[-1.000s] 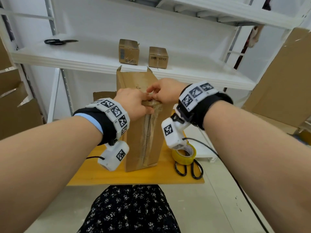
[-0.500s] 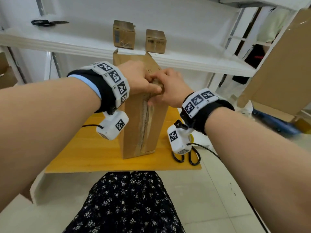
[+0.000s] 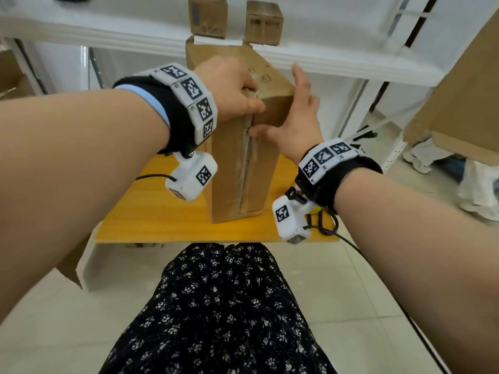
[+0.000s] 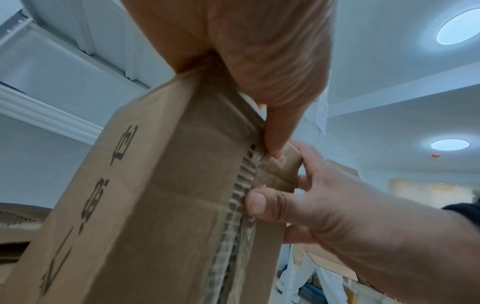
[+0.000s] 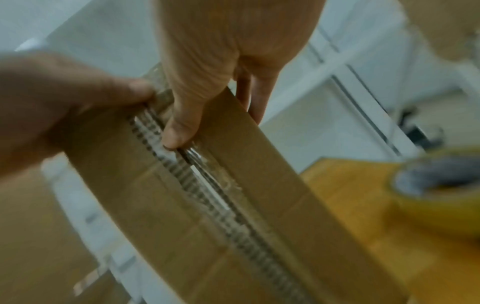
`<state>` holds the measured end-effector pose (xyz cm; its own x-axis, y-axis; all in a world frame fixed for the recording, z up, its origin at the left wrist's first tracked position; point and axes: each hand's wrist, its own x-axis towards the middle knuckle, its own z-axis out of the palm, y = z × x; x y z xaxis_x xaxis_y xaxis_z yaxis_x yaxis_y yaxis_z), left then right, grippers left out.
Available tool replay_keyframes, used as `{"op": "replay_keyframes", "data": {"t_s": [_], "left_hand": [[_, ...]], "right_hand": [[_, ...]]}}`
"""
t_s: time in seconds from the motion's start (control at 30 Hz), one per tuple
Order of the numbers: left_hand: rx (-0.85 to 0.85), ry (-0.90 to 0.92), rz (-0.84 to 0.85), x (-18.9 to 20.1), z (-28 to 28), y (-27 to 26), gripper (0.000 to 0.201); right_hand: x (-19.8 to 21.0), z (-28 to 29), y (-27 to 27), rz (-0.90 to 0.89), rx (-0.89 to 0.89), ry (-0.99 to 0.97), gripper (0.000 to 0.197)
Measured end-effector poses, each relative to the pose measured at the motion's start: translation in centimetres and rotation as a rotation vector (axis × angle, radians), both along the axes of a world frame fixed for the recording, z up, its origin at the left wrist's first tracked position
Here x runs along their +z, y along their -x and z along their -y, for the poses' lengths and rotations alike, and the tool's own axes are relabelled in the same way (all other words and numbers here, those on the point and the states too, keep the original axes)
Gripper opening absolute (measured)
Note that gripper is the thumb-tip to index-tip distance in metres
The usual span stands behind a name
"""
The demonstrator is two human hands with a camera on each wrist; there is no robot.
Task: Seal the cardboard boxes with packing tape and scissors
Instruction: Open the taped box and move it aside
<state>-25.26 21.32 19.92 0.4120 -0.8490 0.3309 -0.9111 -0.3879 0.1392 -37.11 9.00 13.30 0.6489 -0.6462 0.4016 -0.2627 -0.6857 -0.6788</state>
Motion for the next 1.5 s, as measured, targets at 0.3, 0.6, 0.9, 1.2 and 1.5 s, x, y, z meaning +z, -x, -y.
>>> {"op": "replay_keyframes", "data": {"t_s": [0.3, 0.6, 0.9, 1.2, 1.5], "left_hand": [[-0.008, -0.075, 0.034, -0.8, 0.4, -0.9, 0.062], [-0.013, -0.058, 0.062, -1.3, 1.0, -1.4, 0.065], [-0.037, -0.037, 0.035, -0.9, 0.8, -1.2, 0.063], [-0.027, -0.014, -0.01, -1.1, 0.5, -1.9, 0.062], [-0.013, 0.011, -0.048, -1.2, 0.8, -2.1, 0.062]], "right_hand": [[-3.7, 1.4, -2.4, 0.066, 0.081, -0.457, 0.1], [-10.6, 1.5, -1.1, -0.652, -0.045, -0.234, 0.064], [0.8, -0.9, -2.5, -0.62, 0.594, -0.785, 0.031], [-7.2, -1.3, -3.4, -0.282, 0.773, -0.913, 0.03], [-10.1, -0.6, -3.9, -0.475, 0.677, -0.829, 0.028]]}}
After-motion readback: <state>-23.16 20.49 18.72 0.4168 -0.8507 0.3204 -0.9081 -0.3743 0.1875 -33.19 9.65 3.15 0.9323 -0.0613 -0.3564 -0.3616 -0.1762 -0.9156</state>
